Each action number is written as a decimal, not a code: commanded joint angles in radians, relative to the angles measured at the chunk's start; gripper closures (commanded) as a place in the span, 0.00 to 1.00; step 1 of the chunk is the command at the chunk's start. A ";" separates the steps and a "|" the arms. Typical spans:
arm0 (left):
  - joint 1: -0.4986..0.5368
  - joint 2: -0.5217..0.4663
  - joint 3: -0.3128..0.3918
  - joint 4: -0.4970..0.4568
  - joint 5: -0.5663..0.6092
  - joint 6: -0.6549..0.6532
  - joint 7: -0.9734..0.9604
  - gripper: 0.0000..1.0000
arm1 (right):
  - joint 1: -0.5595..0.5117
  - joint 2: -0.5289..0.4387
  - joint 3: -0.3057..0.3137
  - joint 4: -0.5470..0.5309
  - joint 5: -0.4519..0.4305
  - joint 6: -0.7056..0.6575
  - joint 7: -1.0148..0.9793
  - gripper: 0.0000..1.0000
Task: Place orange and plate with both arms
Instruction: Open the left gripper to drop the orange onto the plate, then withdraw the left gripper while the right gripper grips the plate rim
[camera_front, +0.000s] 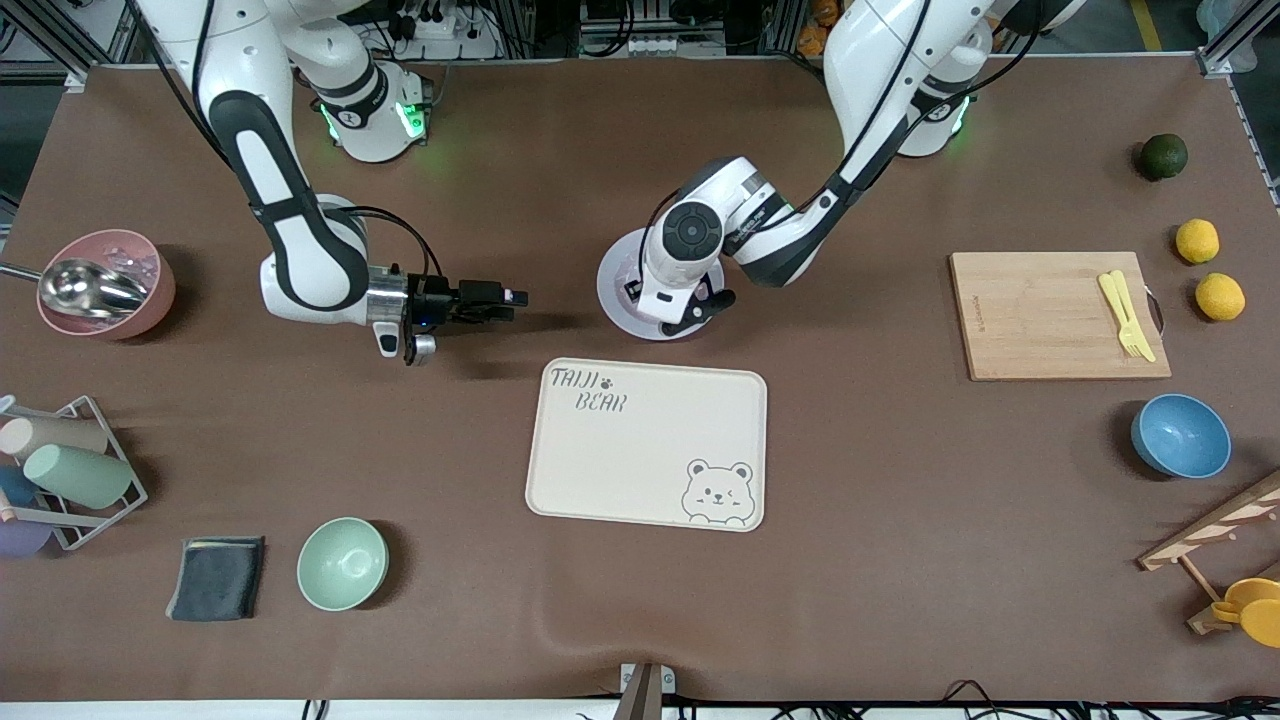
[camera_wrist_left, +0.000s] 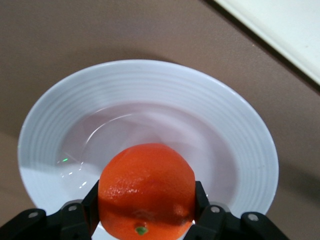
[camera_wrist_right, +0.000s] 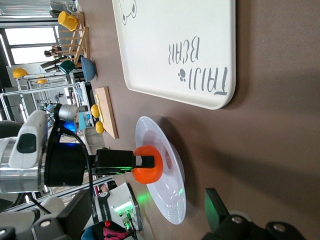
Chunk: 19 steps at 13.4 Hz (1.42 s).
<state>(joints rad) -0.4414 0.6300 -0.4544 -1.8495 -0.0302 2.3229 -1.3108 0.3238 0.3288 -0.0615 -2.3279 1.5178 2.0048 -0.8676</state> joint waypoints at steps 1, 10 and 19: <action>-0.019 0.007 0.010 -0.005 0.063 0.039 -0.033 0.00 | 0.007 0.015 0.000 -0.005 0.057 -0.006 -0.051 0.00; 0.191 -0.278 0.011 0.065 0.144 -0.121 -0.065 0.00 | 0.063 0.094 0.002 -0.004 0.195 -0.004 -0.178 0.04; 0.561 -0.349 -0.001 0.358 0.205 -0.529 0.644 0.00 | 0.244 0.148 0.000 0.009 0.476 0.058 -0.229 0.15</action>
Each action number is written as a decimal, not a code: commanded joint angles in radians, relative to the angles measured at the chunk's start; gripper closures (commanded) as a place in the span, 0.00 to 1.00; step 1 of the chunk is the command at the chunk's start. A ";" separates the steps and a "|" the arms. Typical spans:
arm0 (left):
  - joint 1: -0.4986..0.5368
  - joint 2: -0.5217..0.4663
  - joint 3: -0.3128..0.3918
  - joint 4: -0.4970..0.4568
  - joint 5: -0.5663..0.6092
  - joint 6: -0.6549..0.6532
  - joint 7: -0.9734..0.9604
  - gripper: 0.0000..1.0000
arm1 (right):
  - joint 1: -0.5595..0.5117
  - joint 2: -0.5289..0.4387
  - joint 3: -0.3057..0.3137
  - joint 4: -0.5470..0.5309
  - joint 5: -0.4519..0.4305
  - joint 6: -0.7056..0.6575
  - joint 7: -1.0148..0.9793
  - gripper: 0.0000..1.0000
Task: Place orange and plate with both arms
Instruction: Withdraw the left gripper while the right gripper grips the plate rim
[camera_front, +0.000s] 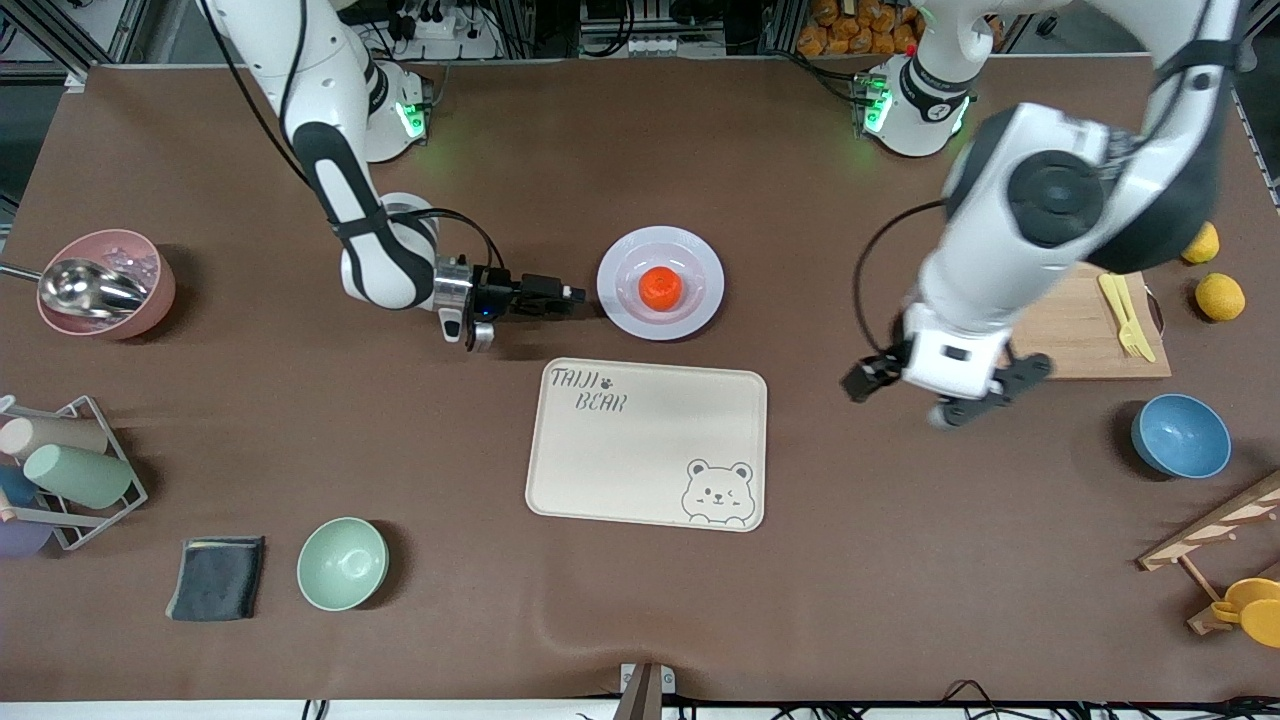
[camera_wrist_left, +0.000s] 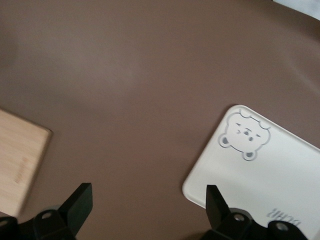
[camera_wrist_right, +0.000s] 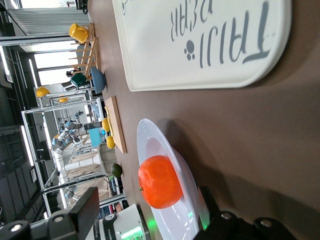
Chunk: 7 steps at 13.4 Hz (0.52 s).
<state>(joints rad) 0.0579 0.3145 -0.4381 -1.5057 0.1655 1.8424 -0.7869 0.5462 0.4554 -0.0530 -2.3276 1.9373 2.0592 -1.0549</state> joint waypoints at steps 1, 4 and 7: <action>0.092 -0.064 -0.018 0.015 0.008 -0.083 0.186 0.00 | 0.032 0.025 -0.008 0.010 0.070 0.006 -0.045 0.17; 0.152 -0.133 -0.017 0.015 0.000 -0.133 0.267 0.00 | 0.052 0.038 -0.010 0.017 0.098 0.009 -0.056 0.21; 0.195 -0.193 -0.016 0.015 -0.070 -0.166 0.282 0.00 | 0.050 0.054 -0.008 0.022 0.100 0.009 -0.079 0.24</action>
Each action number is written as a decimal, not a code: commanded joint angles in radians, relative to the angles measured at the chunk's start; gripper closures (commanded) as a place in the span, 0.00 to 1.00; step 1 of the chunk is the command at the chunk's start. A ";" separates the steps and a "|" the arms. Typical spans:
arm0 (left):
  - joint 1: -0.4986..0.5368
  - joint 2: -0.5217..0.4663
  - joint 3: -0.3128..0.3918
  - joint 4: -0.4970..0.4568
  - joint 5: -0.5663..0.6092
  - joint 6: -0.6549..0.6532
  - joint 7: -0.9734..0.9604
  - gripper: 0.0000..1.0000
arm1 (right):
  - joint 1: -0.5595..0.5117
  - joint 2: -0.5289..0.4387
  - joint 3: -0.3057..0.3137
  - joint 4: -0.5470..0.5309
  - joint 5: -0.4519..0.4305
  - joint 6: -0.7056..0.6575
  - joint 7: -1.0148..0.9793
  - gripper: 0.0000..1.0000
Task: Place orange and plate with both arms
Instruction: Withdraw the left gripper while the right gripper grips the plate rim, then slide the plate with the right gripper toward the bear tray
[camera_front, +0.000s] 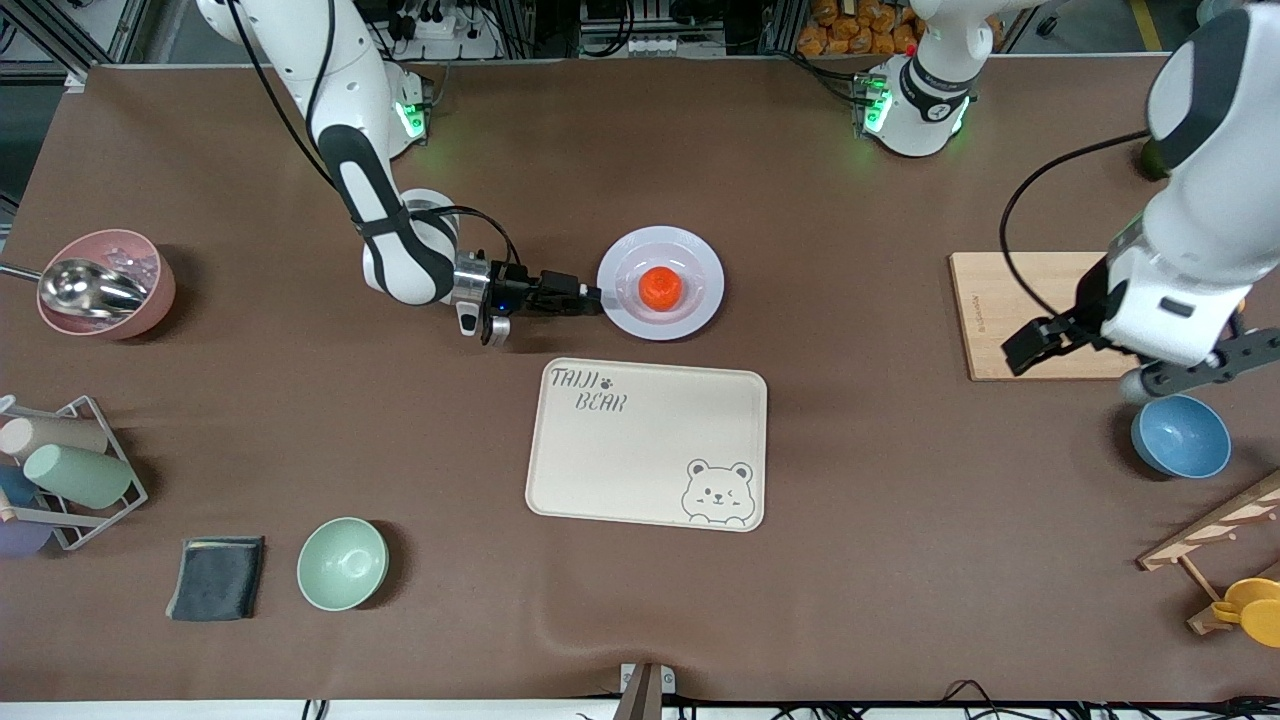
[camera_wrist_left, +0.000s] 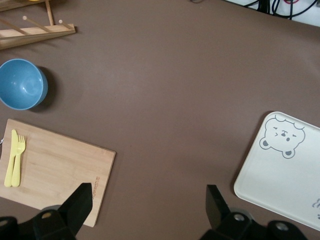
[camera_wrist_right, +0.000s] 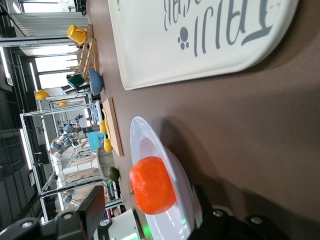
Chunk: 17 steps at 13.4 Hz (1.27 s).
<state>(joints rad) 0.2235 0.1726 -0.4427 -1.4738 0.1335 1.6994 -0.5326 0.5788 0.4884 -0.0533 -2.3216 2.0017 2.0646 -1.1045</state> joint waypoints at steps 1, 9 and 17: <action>0.034 -0.065 -0.007 -0.017 -0.044 -0.039 0.066 0.00 | 0.018 0.021 -0.008 0.016 0.037 0.002 -0.029 0.24; -0.148 -0.153 0.317 -0.036 -0.161 -0.138 0.373 0.00 | 0.055 0.032 -0.008 0.016 0.086 0.017 -0.031 0.32; -0.177 -0.194 0.326 -0.060 -0.161 -0.138 0.373 0.00 | 0.067 0.045 -0.008 0.019 0.088 0.019 -0.032 0.44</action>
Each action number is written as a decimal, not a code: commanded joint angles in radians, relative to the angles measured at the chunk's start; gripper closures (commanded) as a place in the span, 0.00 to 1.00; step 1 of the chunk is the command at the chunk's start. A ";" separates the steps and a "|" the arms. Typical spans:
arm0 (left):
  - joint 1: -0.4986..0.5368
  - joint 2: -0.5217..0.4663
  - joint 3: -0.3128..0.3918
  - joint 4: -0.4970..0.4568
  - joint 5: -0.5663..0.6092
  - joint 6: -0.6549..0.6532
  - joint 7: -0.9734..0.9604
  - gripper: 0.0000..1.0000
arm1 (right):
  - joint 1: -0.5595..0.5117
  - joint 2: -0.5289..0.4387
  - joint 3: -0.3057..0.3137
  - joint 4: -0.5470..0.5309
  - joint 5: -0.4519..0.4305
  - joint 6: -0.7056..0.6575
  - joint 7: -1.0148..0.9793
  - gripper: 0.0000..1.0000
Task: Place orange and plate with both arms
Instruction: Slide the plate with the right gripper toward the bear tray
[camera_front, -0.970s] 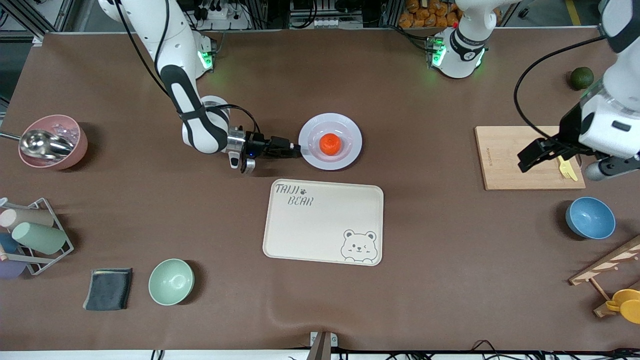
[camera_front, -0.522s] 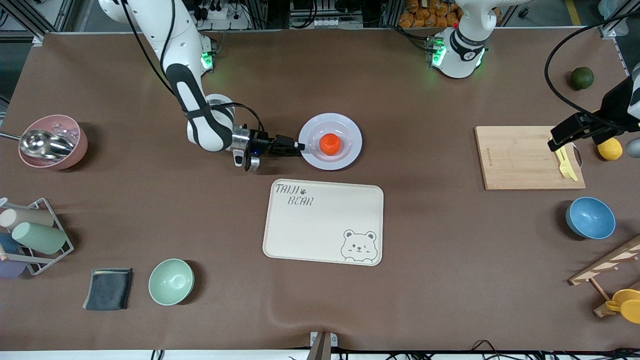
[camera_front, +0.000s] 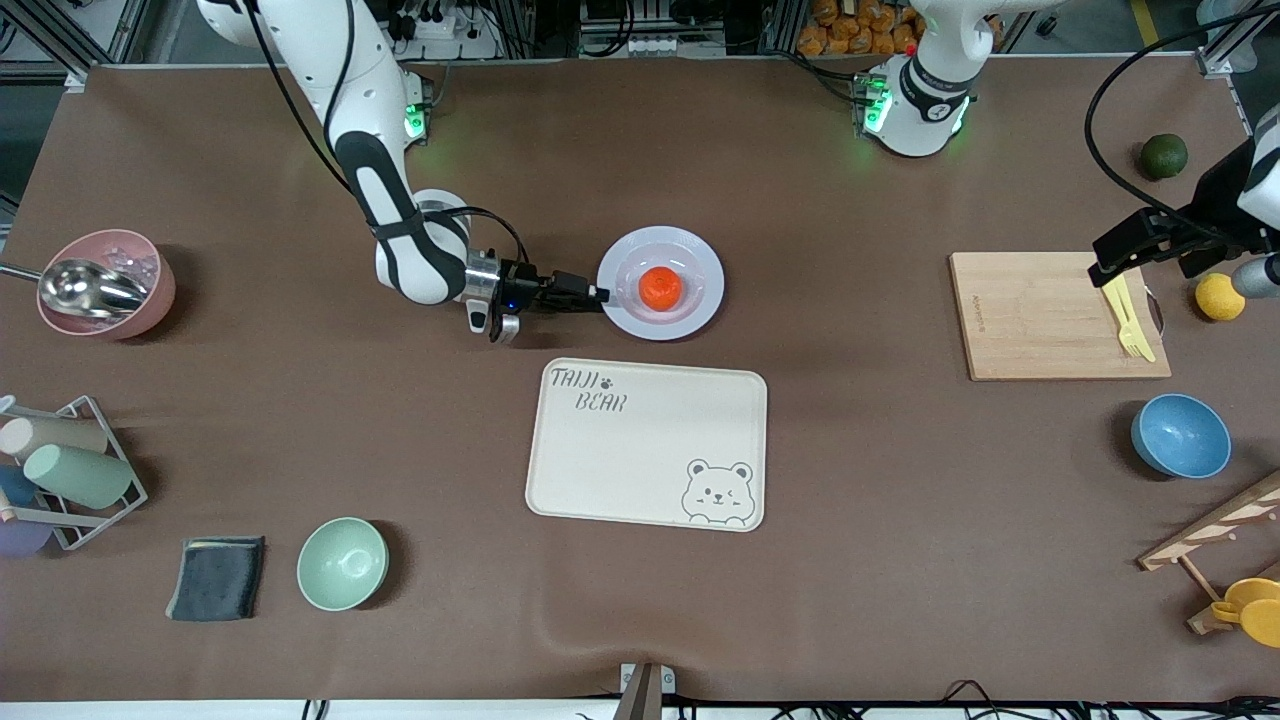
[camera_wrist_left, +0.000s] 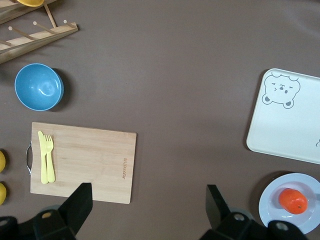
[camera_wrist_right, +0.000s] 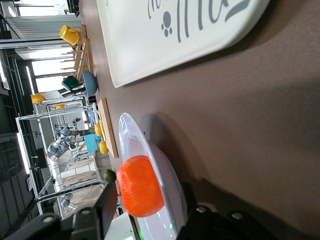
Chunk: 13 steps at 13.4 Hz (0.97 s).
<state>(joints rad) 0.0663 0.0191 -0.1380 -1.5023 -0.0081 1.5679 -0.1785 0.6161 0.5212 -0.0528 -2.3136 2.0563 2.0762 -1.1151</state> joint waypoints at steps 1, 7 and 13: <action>-0.025 -0.041 0.027 -0.035 -0.019 -0.006 0.017 0.00 | 0.031 0.013 -0.009 0.011 0.034 0.008 -0.022 0.44; -0.068 -0.042 0.087 -0.035 -0.021 -0.011 0.022 0.00 | 0.067 0.039 -0.009 0.023 0.117 0.028 -0.074 0.67; -0.060 -0.031 0.083 -0.026 -0.019 -0.011 0.019 0.00 | 0.062 0.039 -0.009 0.023 0.119 0.025 -0.072 1.00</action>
<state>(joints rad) 0.0127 0.0041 -0.0676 -1.5144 -0.0082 1.5644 -0.1777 0.6659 0.5476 -0.0561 -2.3018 2.1450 2.0863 -1.1692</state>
